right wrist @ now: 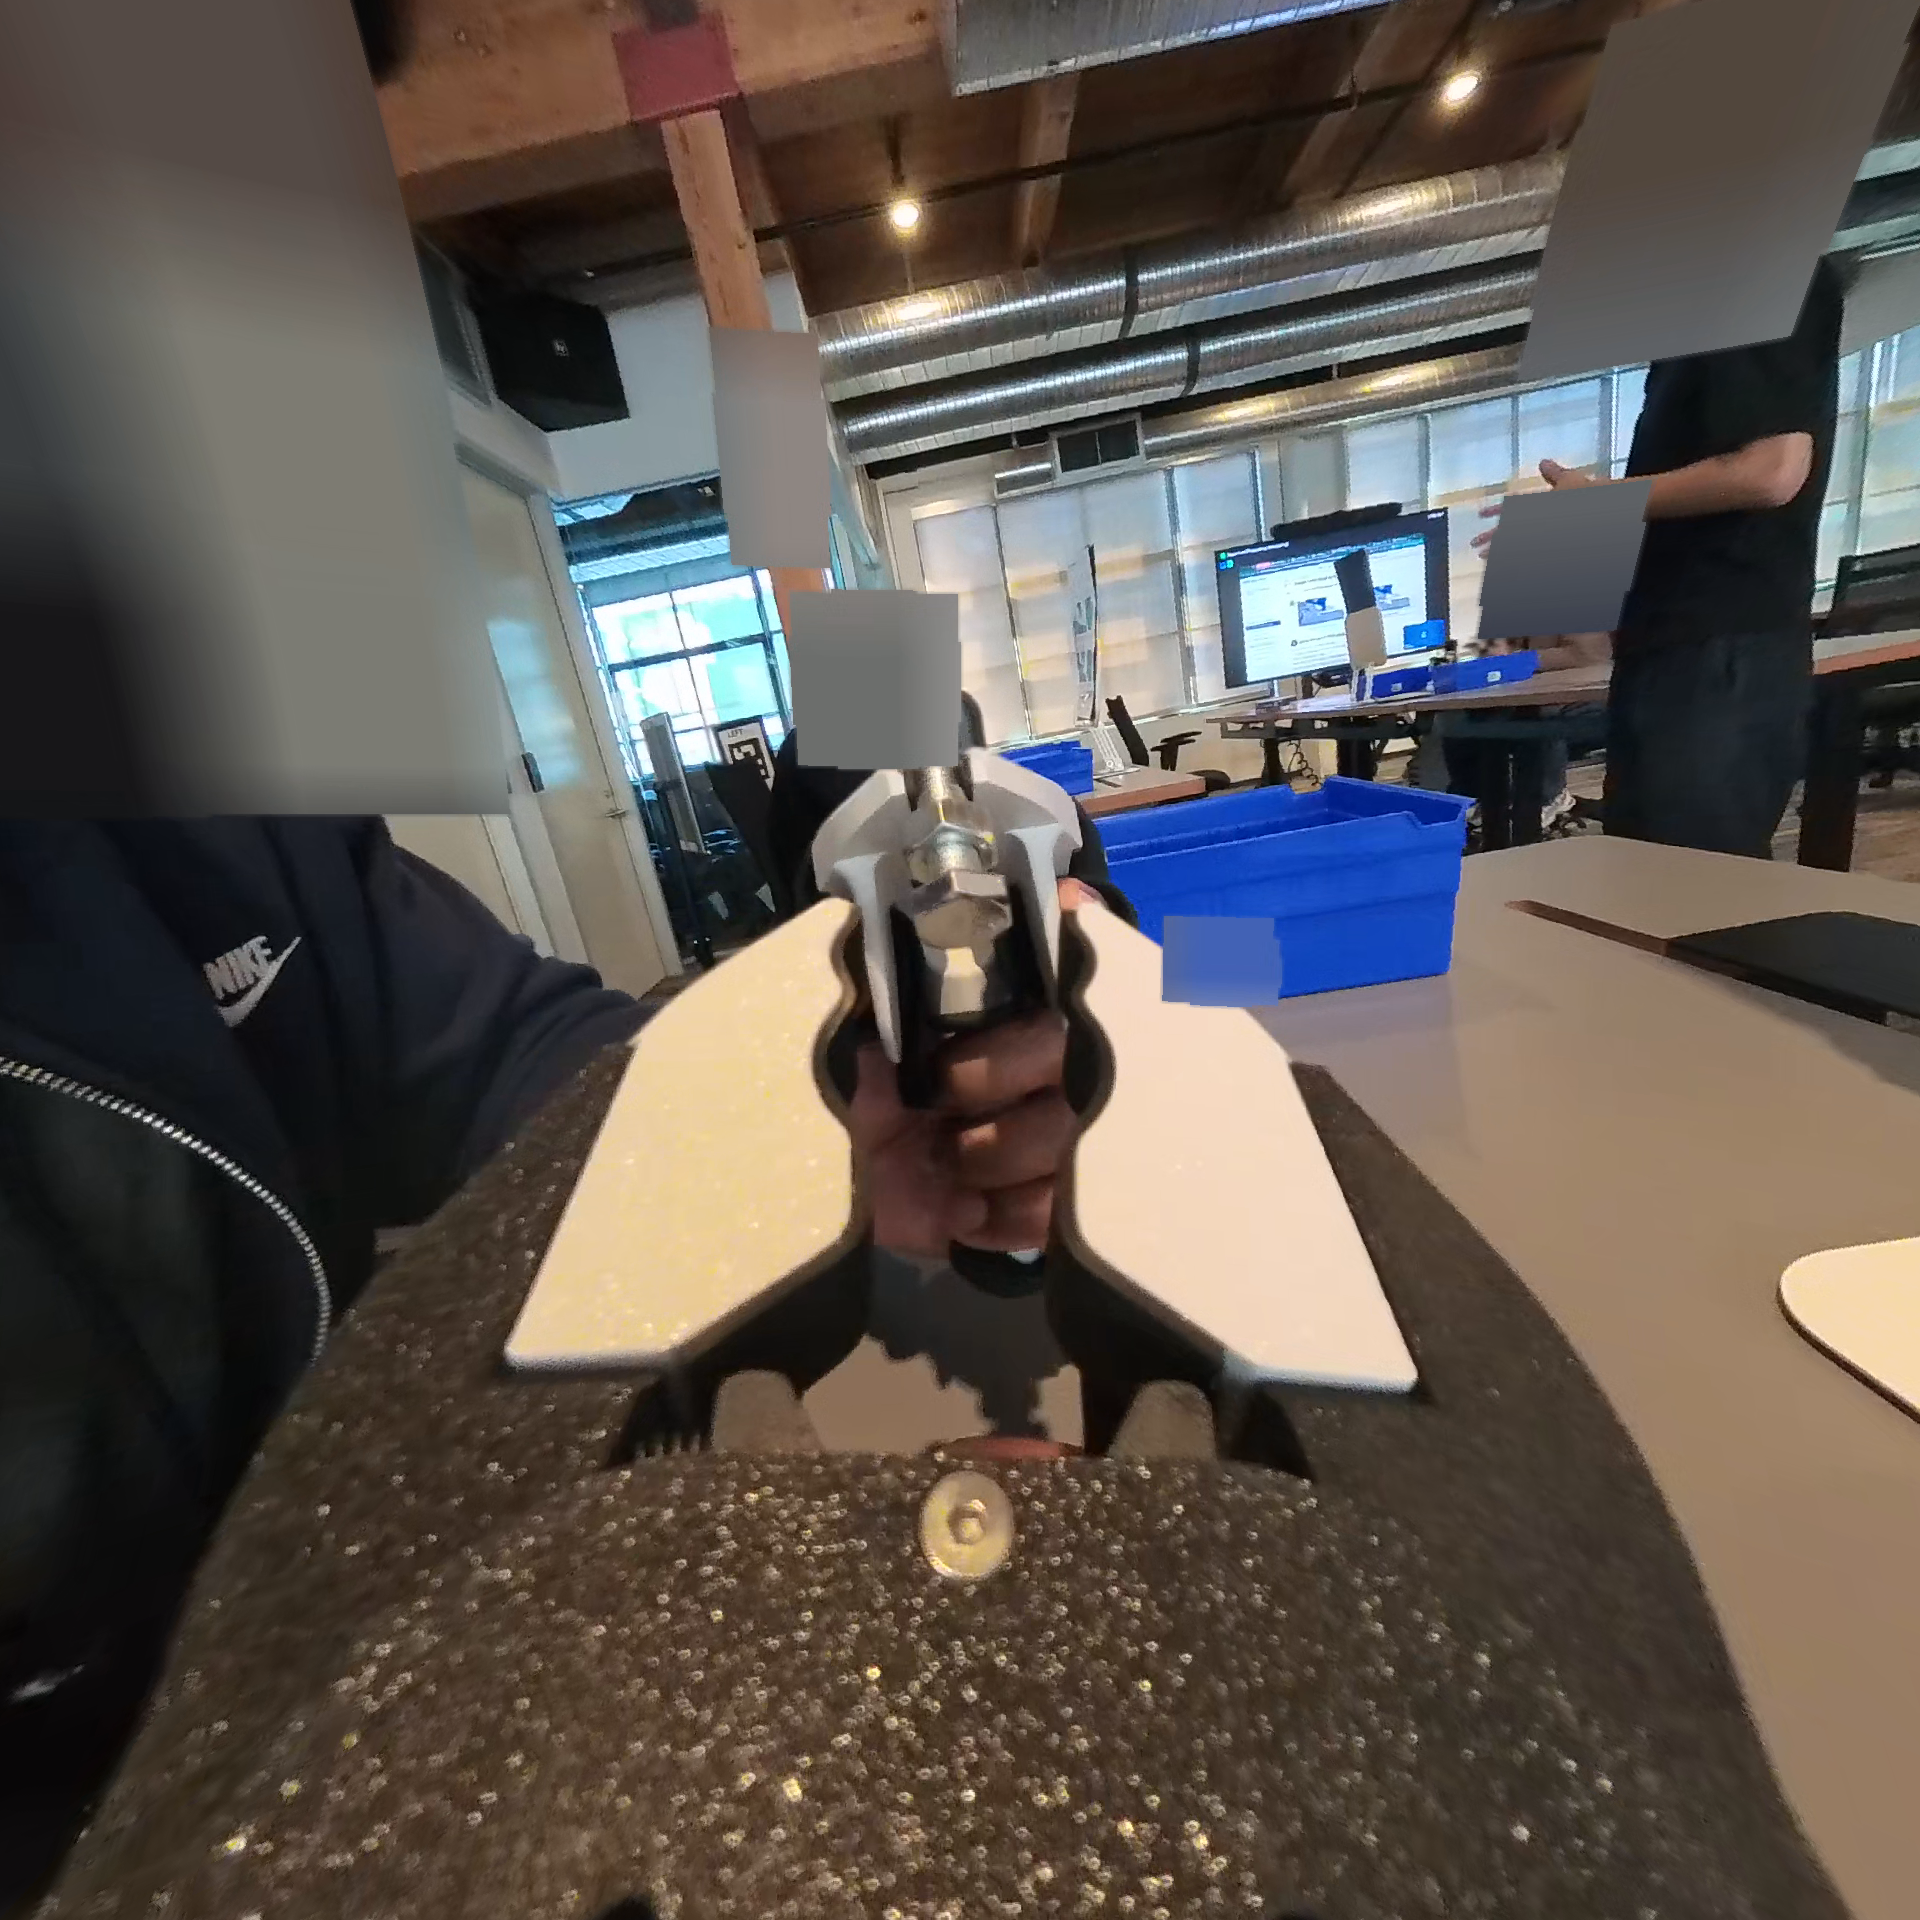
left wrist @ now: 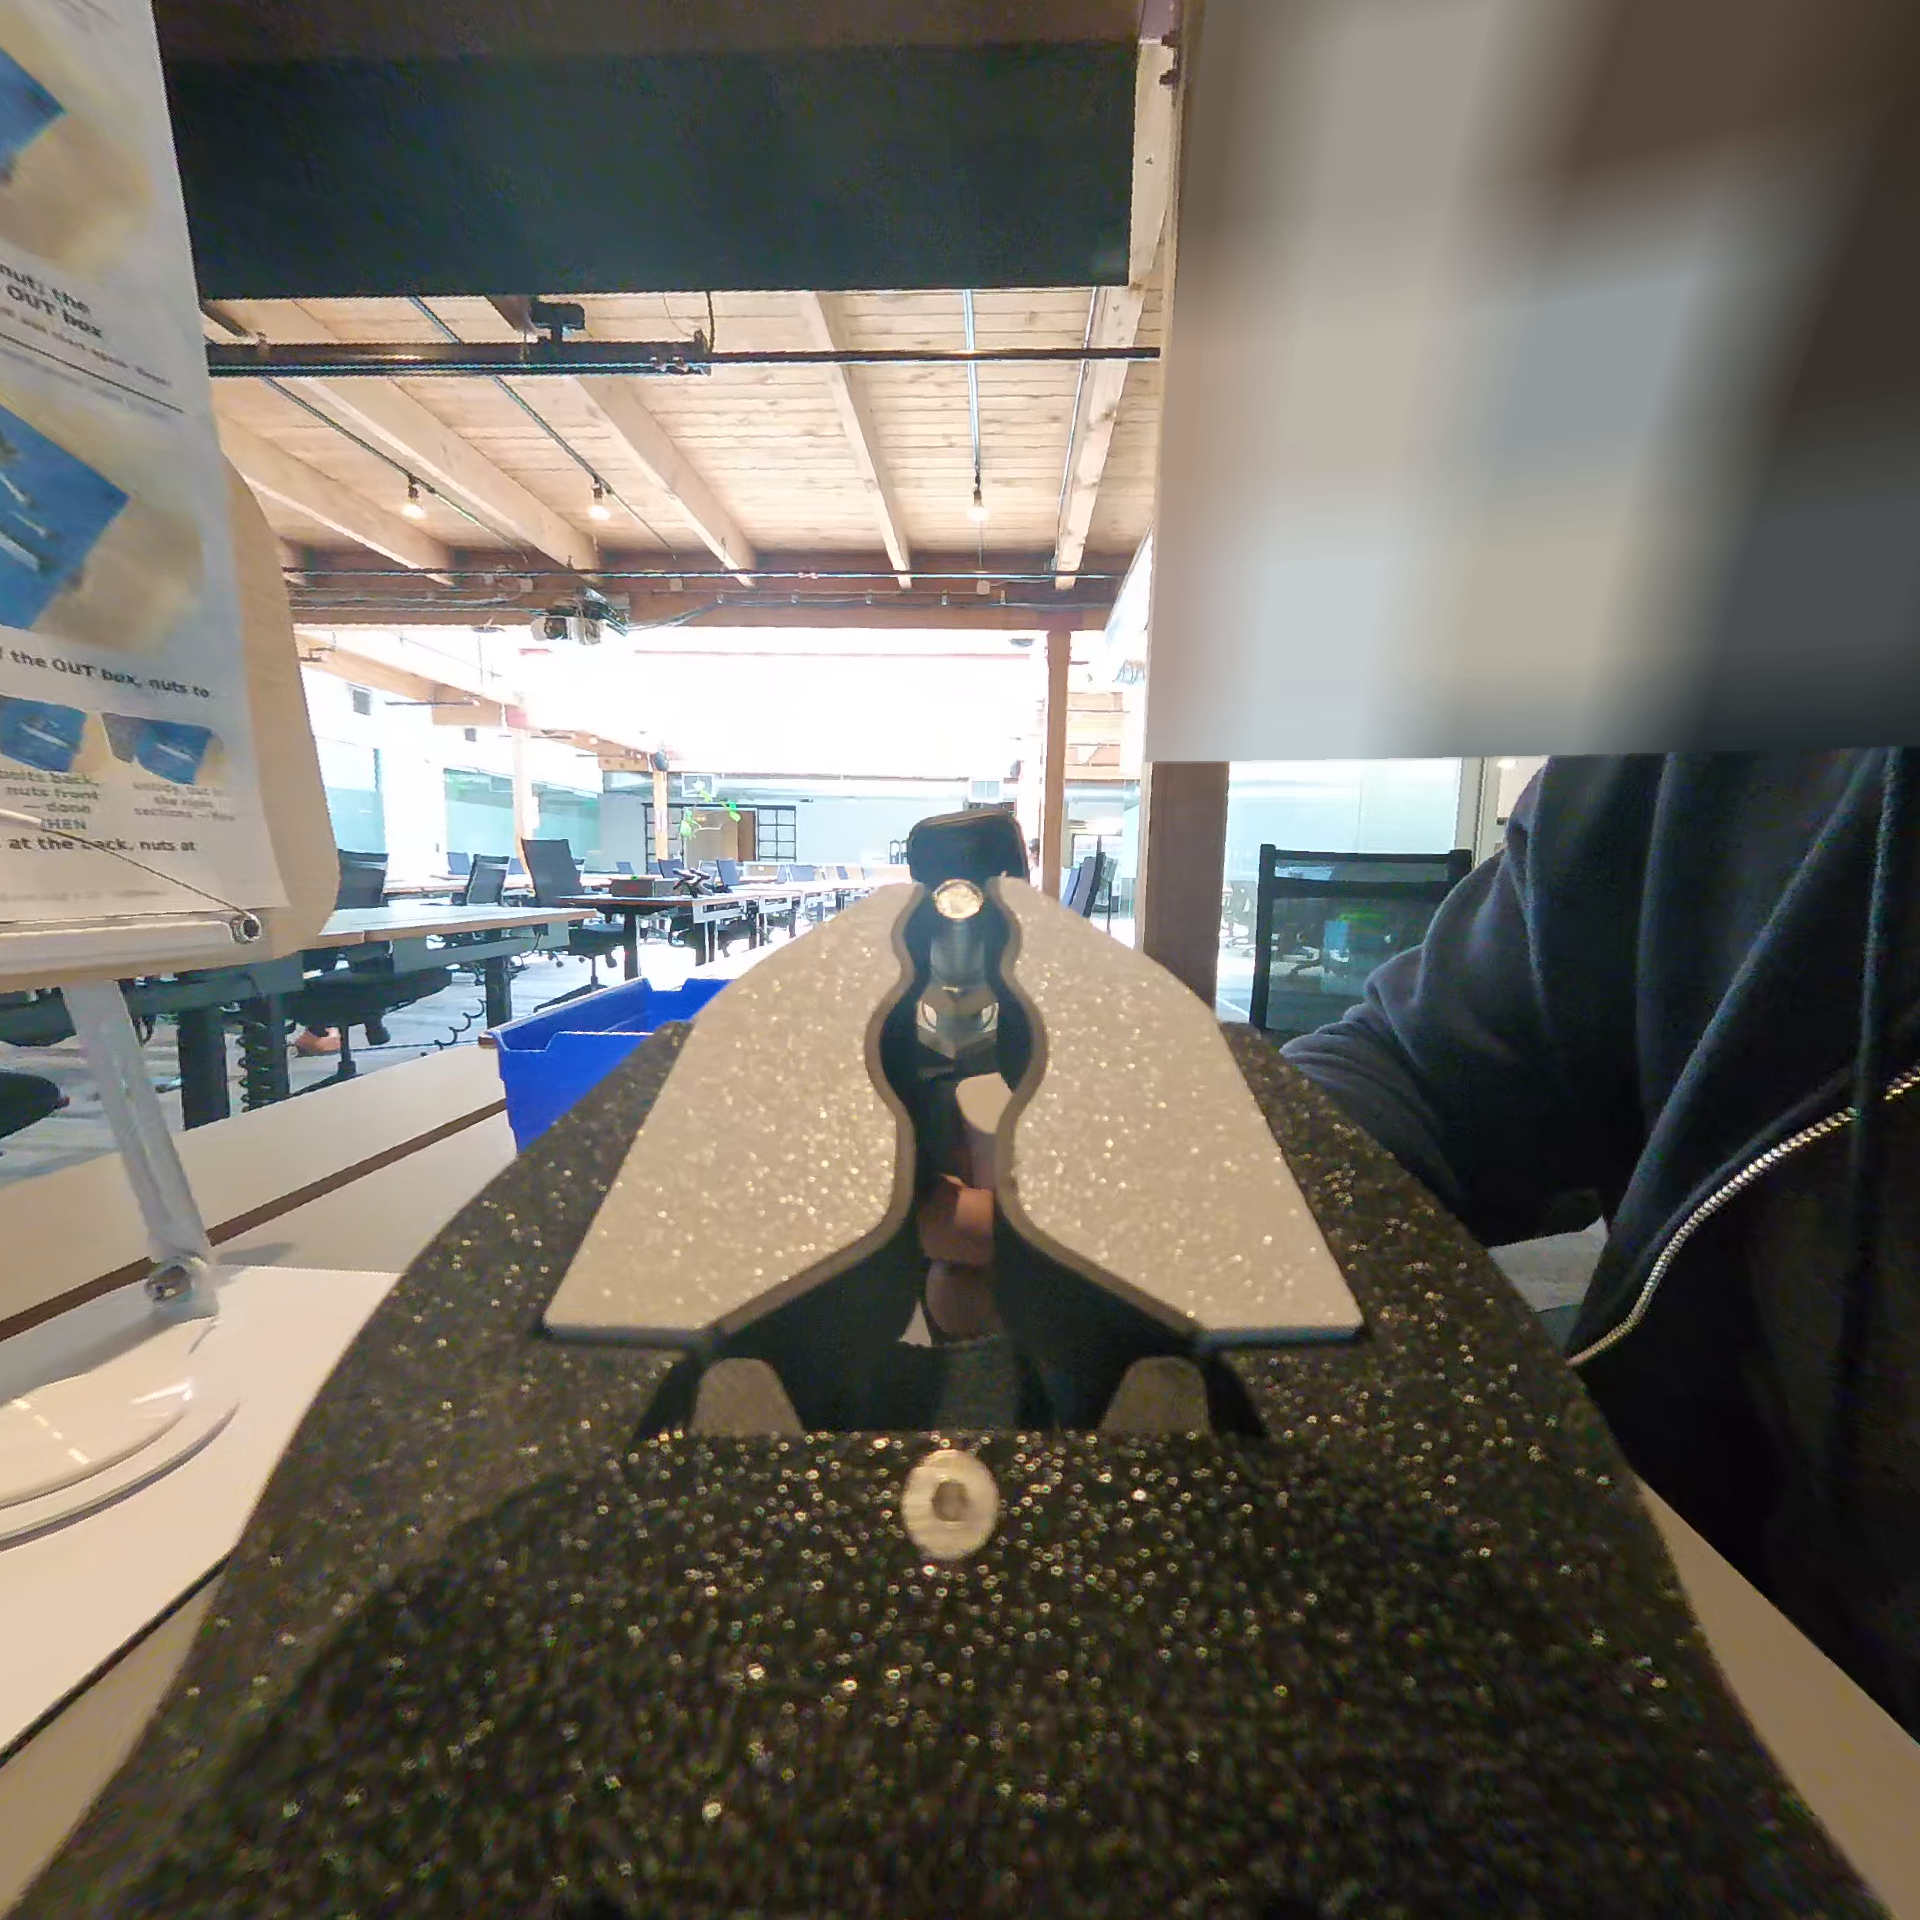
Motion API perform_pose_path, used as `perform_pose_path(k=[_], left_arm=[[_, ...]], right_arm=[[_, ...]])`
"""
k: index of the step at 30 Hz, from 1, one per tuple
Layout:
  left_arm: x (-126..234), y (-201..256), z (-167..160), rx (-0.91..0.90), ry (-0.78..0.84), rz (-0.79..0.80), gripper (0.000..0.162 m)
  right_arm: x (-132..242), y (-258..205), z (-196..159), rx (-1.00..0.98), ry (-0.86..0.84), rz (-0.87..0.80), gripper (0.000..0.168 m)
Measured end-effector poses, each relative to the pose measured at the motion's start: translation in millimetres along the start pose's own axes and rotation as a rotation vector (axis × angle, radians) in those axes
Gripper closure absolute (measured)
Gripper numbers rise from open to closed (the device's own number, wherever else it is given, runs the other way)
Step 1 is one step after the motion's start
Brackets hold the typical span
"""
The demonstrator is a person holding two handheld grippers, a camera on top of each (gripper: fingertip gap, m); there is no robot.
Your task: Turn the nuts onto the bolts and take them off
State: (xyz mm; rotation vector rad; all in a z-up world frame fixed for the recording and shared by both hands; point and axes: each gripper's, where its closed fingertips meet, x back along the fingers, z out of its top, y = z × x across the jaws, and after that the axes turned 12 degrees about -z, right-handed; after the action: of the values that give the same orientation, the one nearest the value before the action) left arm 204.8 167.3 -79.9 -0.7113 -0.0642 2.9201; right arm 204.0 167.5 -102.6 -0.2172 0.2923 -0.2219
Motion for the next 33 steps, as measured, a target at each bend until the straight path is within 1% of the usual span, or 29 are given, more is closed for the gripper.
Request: perform_pose_path(k=[5, 20, 24, 26, 27, 30, 31, 33], left_arm=[[-2, 0, -2, 0.010, 0.006, 0.000, 0.153], [-5, 2, -2, 0.041, 0.058, -0.005, 0.153], [-5, 3, -3, 0.034, 0.040, -0.012, 0.153], [-6, 2, -6, 0.023, -0.015, -0.017, 0.153], [-5, 0, -9, 0.014, -0.073, -0.007, 0.152], [9, -9, -23, -0.043, -0.350, 0.029, 0.129], [15, -10, -27, -0.061, -0.441, 0.036, 0.127], [24, -15, -31, -0.108, -0.548, 0.082, 0.125]], right_arm=[[1, -3, 1, 0.004, 0.004, 0.014, 0.142], [1, -4, 3, 0.008, 0.014, 0.004, 0.151], [3, -4, 3, 0.054, 0.000, 0.002, 0.151], [5, -2, 3, 0.095, -0.033, -0.002, 0.152], [7, 1, 3, 0.125, -0.064, -0.017, 0.152], [11, 14, 0, 0.221, -0.208, -0.062, 0.152], [12, 17, -5, 0.253, -0.270, -0.072, 0.152], [13, 18, -17, 0.323, -0.367, -0.071, 0.152]])
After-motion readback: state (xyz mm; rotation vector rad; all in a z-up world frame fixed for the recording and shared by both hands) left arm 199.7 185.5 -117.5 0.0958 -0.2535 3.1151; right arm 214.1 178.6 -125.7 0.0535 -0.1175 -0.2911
